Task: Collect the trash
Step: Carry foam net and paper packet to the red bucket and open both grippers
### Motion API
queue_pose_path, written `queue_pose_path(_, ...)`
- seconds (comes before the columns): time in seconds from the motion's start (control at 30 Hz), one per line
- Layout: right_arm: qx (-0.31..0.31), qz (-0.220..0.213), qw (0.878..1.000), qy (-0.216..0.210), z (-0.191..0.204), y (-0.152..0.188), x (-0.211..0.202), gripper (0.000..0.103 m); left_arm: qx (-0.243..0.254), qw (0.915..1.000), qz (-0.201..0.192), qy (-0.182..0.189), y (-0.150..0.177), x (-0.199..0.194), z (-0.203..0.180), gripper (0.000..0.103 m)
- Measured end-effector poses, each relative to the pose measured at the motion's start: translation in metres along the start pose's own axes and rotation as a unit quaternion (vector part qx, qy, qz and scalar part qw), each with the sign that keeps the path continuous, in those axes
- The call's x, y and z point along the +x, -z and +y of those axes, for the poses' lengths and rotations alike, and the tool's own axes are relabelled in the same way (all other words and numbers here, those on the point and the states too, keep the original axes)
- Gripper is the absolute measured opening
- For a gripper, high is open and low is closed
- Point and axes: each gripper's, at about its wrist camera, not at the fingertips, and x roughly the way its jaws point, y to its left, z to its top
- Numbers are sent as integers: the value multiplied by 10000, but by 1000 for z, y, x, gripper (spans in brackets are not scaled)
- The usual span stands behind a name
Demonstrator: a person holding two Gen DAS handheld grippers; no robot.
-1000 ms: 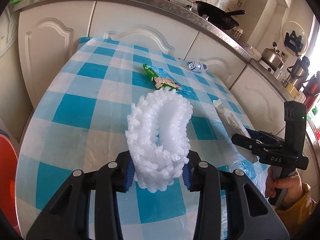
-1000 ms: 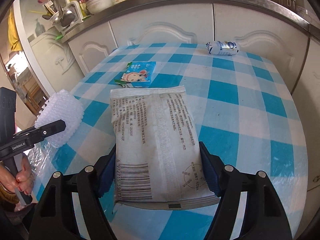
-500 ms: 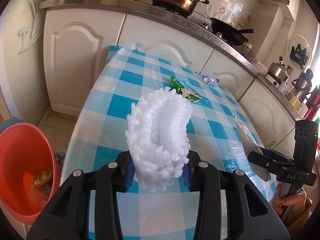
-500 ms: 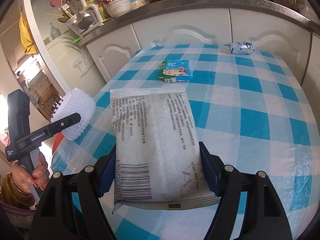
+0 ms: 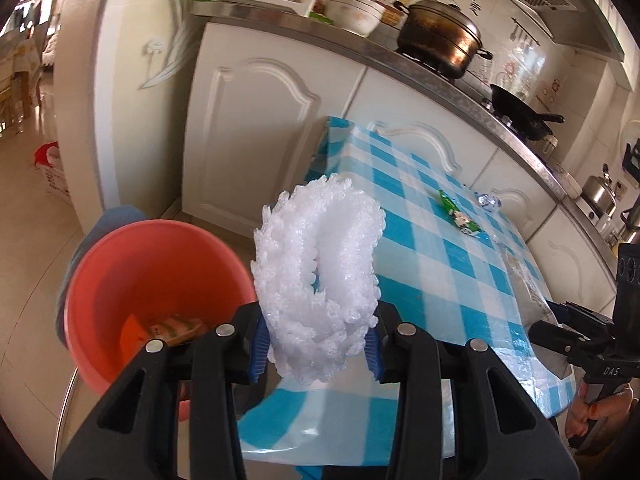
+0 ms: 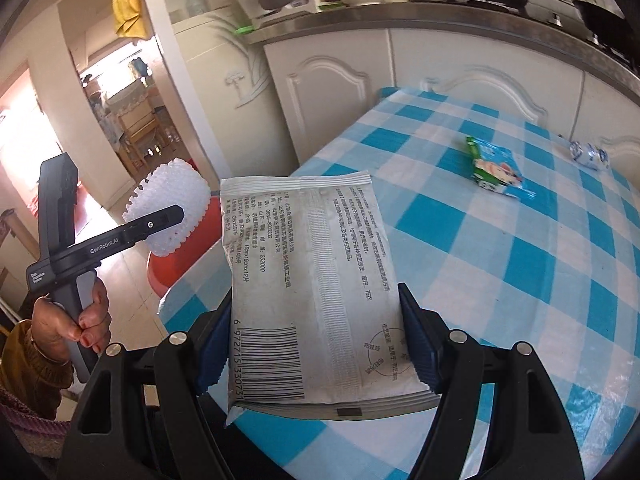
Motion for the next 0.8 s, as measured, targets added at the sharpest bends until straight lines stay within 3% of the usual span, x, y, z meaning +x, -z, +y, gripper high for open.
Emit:
queue_pose_path(0.2, -624, 231, 9973, -307, 53, -24, 29, 74, -505, 9970, -160, -570, 0, -18, 62, 40)
queue_pose_path(0.37, -1193, 485, 9904, -493, 97, -42, 60, 74, -801, 9929, -291, -828, 0, -28, 96, 40)
queue_pose_path(0.8, -2388, 1619, 9560, -530, 175, -58, 180, 75, -1353, 9866, -128, -903, 3, -5, 145, 41)
